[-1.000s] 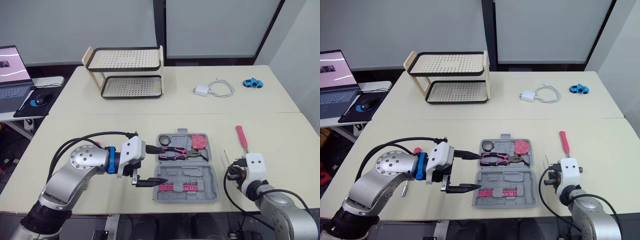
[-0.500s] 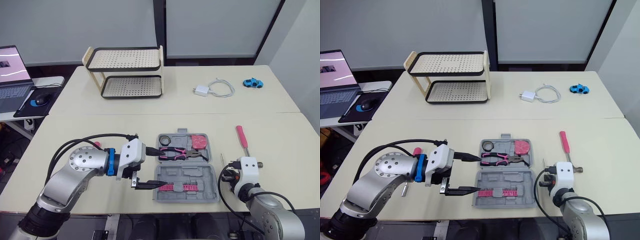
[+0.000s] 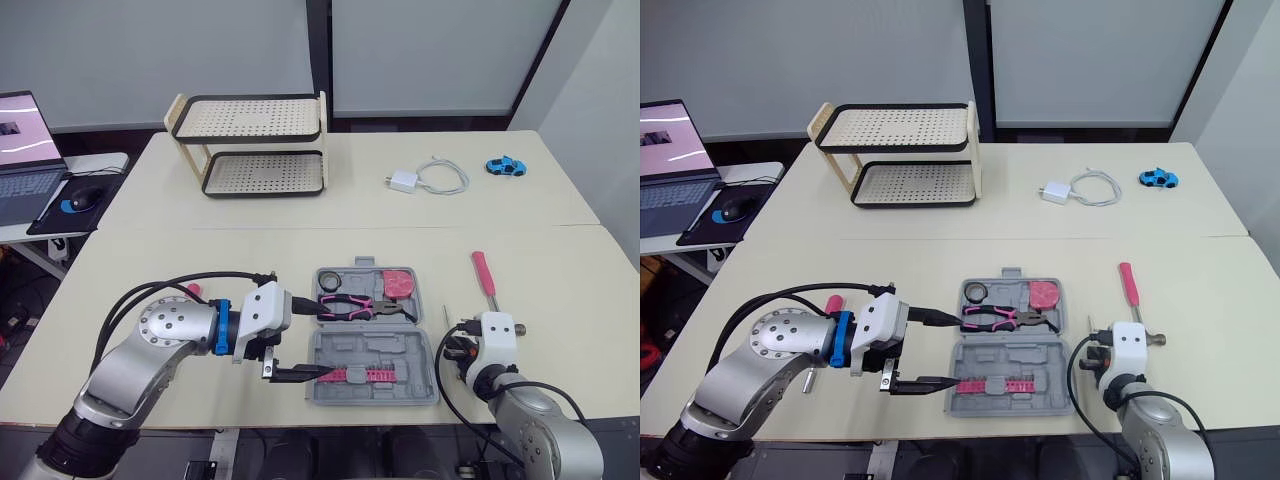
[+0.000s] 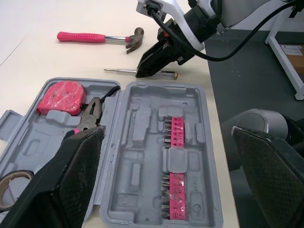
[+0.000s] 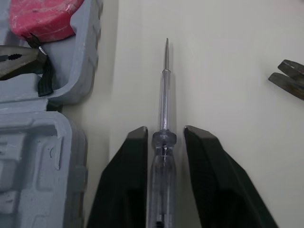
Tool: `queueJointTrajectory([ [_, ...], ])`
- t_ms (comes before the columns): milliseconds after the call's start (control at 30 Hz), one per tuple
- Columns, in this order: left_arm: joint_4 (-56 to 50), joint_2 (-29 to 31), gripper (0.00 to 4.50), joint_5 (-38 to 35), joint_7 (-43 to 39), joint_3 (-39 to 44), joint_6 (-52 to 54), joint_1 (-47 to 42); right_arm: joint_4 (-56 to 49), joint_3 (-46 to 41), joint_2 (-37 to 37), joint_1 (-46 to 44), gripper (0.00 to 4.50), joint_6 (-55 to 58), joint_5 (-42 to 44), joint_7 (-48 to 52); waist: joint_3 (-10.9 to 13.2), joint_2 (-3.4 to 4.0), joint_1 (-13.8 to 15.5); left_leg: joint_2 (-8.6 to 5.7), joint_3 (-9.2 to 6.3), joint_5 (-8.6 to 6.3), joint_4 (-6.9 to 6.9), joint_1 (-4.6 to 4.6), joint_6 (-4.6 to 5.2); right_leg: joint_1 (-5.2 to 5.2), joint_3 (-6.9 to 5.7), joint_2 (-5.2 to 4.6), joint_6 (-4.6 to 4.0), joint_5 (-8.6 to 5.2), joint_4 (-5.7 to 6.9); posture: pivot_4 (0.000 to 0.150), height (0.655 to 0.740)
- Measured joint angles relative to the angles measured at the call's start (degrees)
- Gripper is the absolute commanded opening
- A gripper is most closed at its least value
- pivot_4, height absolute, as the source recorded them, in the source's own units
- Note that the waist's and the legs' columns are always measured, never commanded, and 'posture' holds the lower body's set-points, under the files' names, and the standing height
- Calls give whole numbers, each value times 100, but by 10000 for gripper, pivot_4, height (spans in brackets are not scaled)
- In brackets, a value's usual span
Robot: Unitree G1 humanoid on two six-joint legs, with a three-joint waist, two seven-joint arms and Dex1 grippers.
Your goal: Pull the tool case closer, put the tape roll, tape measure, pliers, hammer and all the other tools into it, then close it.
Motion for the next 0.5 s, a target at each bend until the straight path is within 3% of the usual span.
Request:
queueJointTrajectory([
  [133, 7, 0, 45000, 18, 2, 0, -10, 9, -110, -32, 3, 9, 34241, 71, 77, 9, 0, 0, 6, -1, 0, 0, 0, -1, 0, 1, 0, -1, 0, 0, 0, 1500, 7400],
  [367, 8, -2, 45000, 37, 21, -1, -101, 25, -839, -469, -220, 94, 34241, 500, 461, 117, 2, 3, 4, 0, 1, 0, 0, -1, 0, 0, 1, 0, 0, 0, 0, 1500, 7400],
  [500, 11, -2, 45000, 44, 25, 0, -125, 71, -1093, -716, -696, 39, 34241, 791, 682, 358, 2, 3, 3, -1, 3, 0, 0, -1, 1, 1, 1, 0, 0, 0, 0, 1500, 7400],
])
